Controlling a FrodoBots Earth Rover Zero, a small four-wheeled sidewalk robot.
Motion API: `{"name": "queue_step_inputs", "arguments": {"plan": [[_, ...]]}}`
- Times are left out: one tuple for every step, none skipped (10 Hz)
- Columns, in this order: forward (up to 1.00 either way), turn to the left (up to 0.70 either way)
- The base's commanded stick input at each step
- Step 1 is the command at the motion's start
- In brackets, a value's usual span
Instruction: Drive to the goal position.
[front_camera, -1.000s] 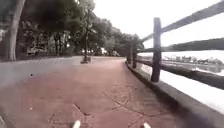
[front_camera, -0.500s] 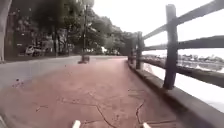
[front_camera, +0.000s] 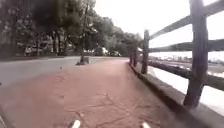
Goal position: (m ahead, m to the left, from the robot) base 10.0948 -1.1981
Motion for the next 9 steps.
{"name": "queue_step_inputs", "arguments": {"plan": [[1.00,0.04],[1.00,0.03],[1.00,0.01],[1.00,0.00],[1.00,0.00],[1.00,0.00],[1.00,0.00],[1.00,0.00],[1.00,0.00]]}}
